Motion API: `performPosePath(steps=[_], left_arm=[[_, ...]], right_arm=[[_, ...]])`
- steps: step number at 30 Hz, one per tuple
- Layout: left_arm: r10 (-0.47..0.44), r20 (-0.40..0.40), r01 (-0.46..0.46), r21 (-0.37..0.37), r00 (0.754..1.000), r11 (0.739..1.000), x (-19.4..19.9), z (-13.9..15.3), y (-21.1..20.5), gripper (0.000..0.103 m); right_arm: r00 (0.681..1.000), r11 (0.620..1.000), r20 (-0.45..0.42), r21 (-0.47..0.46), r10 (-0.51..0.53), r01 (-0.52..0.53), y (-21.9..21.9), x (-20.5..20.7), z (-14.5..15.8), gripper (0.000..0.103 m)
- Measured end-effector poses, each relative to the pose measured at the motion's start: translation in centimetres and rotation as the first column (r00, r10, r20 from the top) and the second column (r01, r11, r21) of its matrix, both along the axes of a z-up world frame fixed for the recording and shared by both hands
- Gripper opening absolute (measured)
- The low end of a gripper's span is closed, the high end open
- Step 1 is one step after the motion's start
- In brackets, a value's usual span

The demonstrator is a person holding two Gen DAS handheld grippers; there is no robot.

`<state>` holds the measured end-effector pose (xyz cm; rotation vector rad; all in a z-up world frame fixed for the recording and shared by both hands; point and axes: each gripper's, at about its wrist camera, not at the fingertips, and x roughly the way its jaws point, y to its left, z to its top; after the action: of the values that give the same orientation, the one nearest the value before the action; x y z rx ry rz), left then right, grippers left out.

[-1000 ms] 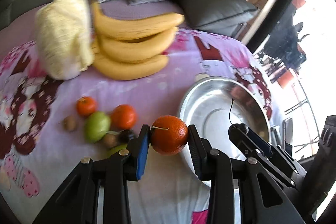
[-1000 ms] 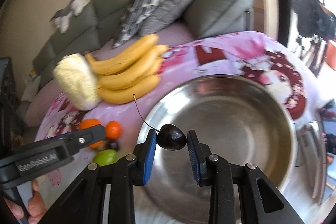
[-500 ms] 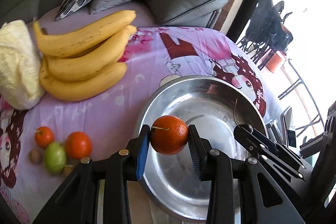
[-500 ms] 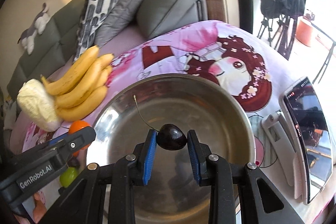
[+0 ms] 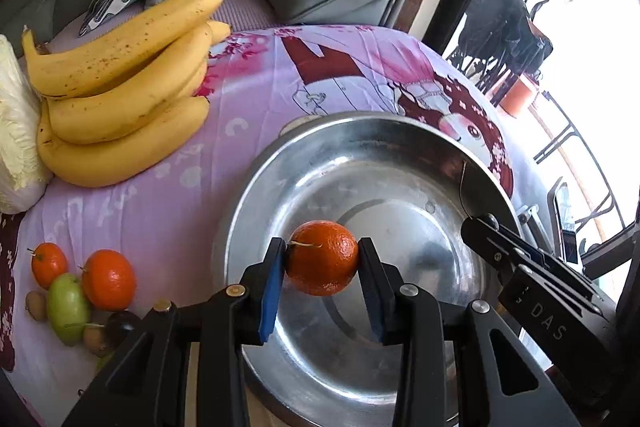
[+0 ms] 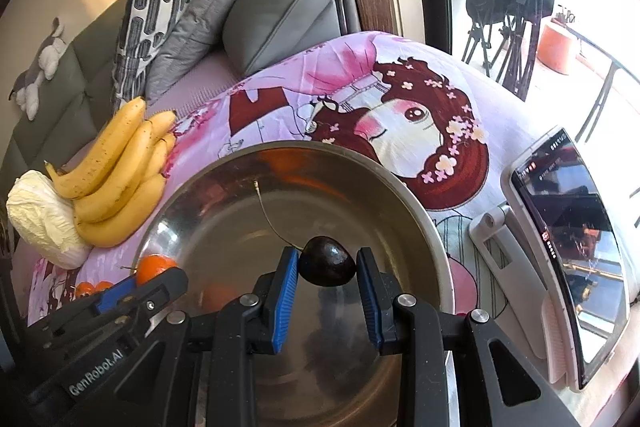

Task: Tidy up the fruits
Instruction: 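Carry the plum with the right tool while the left tool carries the tangerine over the steel bowl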

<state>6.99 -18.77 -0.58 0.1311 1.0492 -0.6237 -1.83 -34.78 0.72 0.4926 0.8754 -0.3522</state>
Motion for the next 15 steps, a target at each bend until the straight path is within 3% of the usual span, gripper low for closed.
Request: performPosePath(steps=[15], left_arm=[[0.003, -0.021, -0.002, 0.027, 1.0, 1.0, 0.1, -0.73, -0.13, 0.038]], right_arm=[[0.999, 1.0, -0.045, -0.003, 0.005, -0.005, 0.09, 0.14, -0.45, 0.033]])
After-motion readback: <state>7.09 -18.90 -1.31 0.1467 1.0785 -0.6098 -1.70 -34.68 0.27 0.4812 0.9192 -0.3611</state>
